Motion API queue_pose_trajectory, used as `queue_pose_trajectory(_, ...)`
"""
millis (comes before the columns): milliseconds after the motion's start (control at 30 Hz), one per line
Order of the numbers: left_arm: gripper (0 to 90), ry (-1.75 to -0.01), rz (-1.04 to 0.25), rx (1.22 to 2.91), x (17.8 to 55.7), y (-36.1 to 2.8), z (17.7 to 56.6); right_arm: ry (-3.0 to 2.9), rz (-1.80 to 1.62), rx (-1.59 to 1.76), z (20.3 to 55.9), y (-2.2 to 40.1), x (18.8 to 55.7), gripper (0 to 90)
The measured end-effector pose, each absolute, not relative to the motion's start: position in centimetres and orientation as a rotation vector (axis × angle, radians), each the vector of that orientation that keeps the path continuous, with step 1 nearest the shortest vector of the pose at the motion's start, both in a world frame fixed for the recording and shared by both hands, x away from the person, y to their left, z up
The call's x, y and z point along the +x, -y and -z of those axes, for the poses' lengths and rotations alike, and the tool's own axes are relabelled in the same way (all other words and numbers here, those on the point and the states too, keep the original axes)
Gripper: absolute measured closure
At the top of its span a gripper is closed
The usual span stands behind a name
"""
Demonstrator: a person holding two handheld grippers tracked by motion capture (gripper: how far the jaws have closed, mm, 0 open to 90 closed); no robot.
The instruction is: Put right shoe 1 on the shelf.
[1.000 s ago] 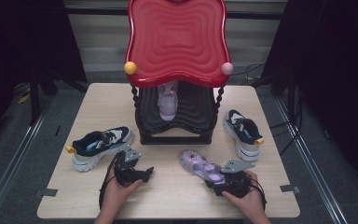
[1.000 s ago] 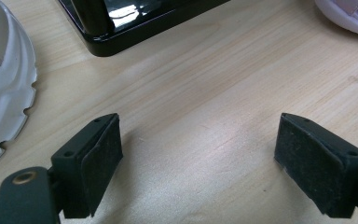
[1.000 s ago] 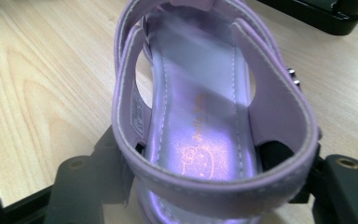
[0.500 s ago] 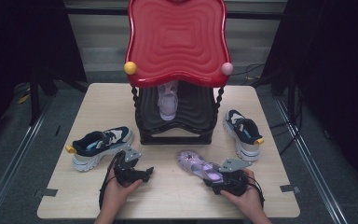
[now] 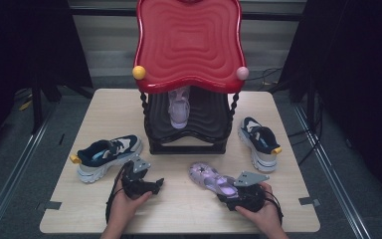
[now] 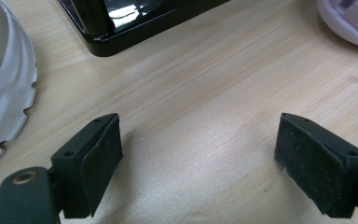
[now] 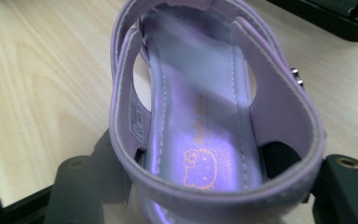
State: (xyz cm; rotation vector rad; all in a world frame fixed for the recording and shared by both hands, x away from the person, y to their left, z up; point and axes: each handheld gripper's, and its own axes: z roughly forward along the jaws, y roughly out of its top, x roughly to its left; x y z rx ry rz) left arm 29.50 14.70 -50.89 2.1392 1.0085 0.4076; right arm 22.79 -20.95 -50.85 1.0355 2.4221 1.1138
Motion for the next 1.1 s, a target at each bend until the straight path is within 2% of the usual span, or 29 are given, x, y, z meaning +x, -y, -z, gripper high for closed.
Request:
queue_pose_trajectory(233, 14.4, -1.008, -0.406, 2.138, 29.5, -14.7, 50.9, -2.43, -1.129, 1.038, 50.9, 21.4, 22.7, 22.3)
queue_pose_trajectory(700, 14.4, -1.006, -0.406, 2.141, 29.5, -14.7, 50.9, -2.415, -1.142, 1.028, 50.5, 22.4, 22.9, 21.4)
queue_pose_trajectory(933, 14.4, -1.009, -0.406, 2.137, 29.5, -14.7, 50.9, -2.456, -1.172, 0.977, 50.6, 22.5, 24.2, 15.2)
queue_pose_trajectory(1100, 14.4, -1.009, -0.407, 2.139, 29.5, -14.7, 50.9, -2.508, -1.128, 0.937, 51.0, 21.5, 24.6, 18.5)
